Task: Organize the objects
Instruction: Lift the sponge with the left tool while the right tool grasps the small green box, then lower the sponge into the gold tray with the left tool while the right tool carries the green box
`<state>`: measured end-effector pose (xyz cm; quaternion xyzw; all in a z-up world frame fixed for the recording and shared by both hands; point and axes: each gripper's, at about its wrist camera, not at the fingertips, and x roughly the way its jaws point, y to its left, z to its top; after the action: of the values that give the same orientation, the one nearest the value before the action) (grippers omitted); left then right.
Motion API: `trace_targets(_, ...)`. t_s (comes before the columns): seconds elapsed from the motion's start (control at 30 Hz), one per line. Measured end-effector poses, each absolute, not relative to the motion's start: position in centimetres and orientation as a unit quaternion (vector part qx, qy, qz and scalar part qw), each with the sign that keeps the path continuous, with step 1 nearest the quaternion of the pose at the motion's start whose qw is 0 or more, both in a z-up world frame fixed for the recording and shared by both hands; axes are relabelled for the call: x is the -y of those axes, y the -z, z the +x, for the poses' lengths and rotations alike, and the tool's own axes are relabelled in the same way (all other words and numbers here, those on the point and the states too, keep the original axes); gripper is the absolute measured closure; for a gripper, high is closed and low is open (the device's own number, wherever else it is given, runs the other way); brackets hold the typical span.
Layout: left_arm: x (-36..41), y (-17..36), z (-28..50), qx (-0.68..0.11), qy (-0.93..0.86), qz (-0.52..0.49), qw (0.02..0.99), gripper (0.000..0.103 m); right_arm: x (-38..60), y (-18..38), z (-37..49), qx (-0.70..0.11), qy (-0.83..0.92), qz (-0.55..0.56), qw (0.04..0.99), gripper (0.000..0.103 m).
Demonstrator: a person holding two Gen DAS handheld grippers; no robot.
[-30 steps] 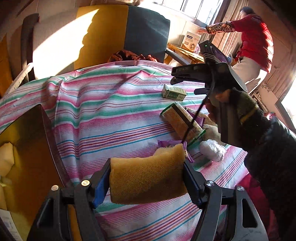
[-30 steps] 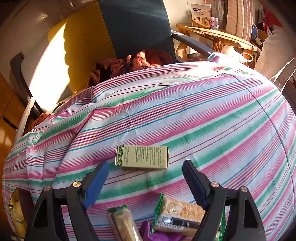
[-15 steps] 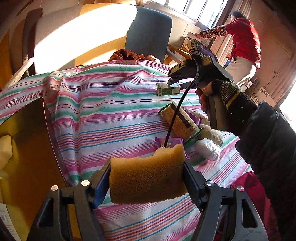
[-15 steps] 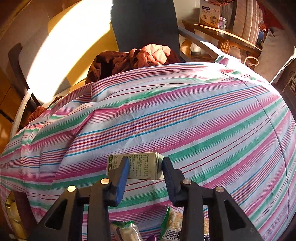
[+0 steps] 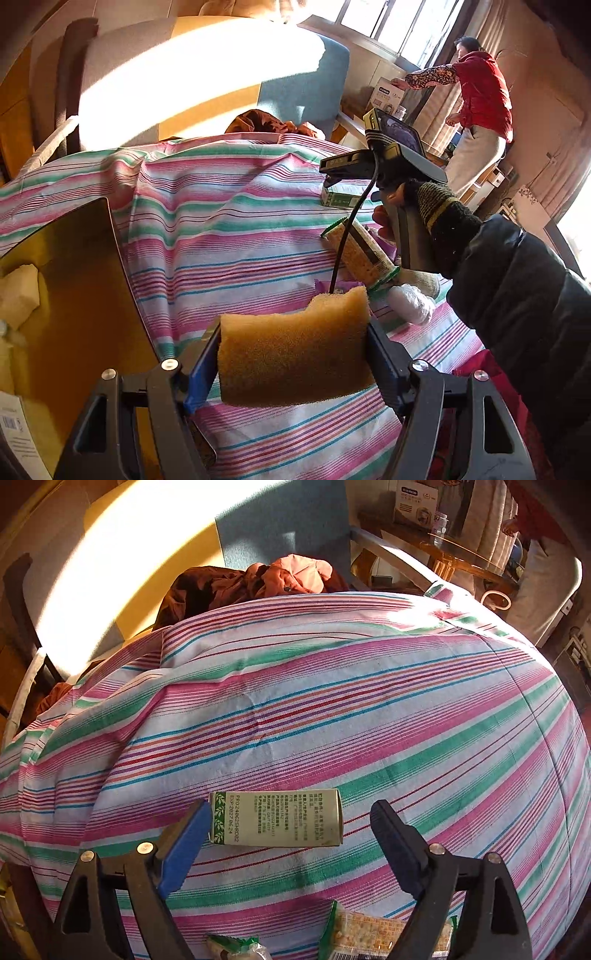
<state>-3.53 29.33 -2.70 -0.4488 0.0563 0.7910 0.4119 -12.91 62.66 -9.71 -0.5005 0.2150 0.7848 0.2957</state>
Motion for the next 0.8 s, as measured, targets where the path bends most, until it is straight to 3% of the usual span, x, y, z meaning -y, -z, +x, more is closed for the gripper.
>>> trace_targets(0.07,-29.0,2.6,-3.6,-0.054,-0.792,-0.449,0.411,0.030,-62.4,9.9,-13.4,-0.214,-0.787,-0.502,0.287,0.012)
trace_targets(0.13,-28.8,2.5,-3.7,-0.051,-0.793,-0.448,0.408,0.030,-61.9,10.3,-14.1,-0.218,-0.788,-0.512,0.264,0.023)
trace_targets(0.17,-28.6,2.5,-3.7,-0.049,-0.794,-0.449,0.407,0.030,-61.6,10.5,-14.3,-0.208,-0.785,-0.519,0.267,0.037)
trace_targets(0.2,-28.5,2.4,-3.7,-0.047,-0.794,-0.450,0.406,0.030,-61.4,10.7,-14.3,-0.192,-0.782,-0.522,0.282,0.061)
trace_targets(0.23,-28.3,2.4,-3.7,-0.046,-0.795,-0.449,0.405,0.030,-61.4,10.8,-14.2,-0.196,-0.782,-0.518,0.286,0.069)
trace_targets(0.4,-27.3,2.2,-3.8,-0.043,-0.799,-0.449,0.398,0.030,-61.9,10.8,-12.2,-0.241,-0.789,-0.497,0.269,0.072)
trace_targets(0.8,-24.6,1.8,-3.6,-0.035,-0.811,-0.445,0.378,0.030,-54.4,4.9,-8.0,-0.182,-0.854,-0.454,0.177,0.072)
